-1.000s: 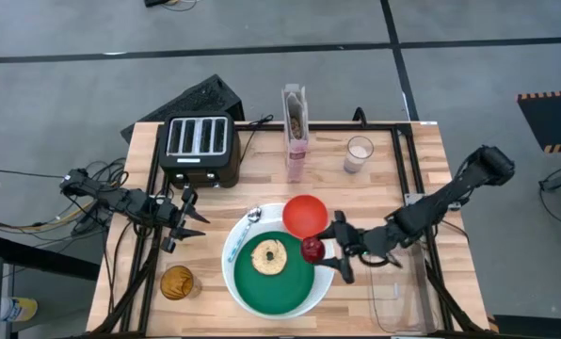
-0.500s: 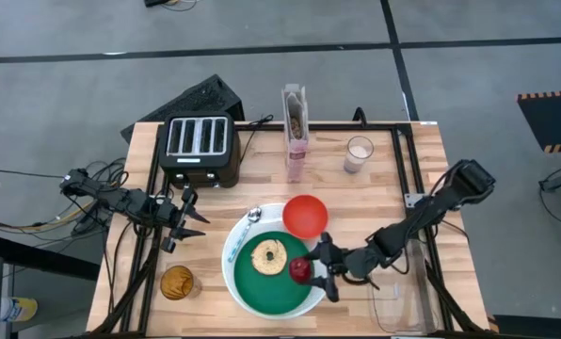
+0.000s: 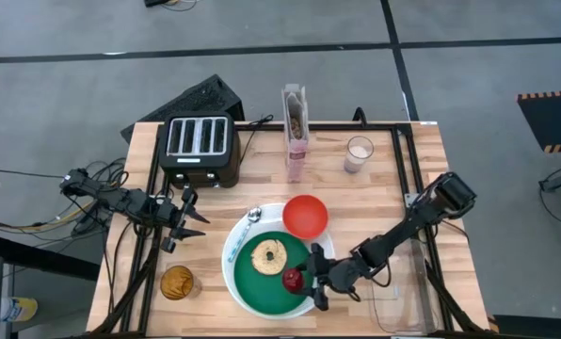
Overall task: Arrange a breakfast setting
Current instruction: Put the red apple from the transparent bin into the green plate
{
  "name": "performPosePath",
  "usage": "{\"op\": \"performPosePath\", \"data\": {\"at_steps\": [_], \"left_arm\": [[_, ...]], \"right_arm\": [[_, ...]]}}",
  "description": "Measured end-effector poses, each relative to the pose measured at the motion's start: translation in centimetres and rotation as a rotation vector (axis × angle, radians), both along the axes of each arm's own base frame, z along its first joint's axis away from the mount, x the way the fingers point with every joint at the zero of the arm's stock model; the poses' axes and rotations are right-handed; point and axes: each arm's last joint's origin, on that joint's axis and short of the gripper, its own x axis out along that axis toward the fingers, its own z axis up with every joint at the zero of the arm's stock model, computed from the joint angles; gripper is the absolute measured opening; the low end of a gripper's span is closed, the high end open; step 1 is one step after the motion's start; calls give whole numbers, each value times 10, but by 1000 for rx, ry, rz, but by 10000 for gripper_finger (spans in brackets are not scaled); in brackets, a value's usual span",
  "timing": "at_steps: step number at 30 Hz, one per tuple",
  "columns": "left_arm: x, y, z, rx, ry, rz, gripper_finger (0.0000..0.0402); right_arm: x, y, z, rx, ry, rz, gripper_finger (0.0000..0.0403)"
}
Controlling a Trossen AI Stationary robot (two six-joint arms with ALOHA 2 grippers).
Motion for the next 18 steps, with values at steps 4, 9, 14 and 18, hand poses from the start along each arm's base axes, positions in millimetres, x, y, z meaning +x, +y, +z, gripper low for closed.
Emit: {"op": "performPosePath", "data": {"at_steps": [4,9,14,18], "left_arm": [[0,0,0,0,0,0,144],[0,0,0,0,0,-1,144],[0,0,0,0,0,0,144],[0,0,0,0,-1,0,144]], "right_arm": [[2,1,-9,-18,20,1,317],[4,1,-19,-50,34,8,317],[6,0,-20,-53,32,5,318],[7,-2,-20,-88,25,5,323]]}}
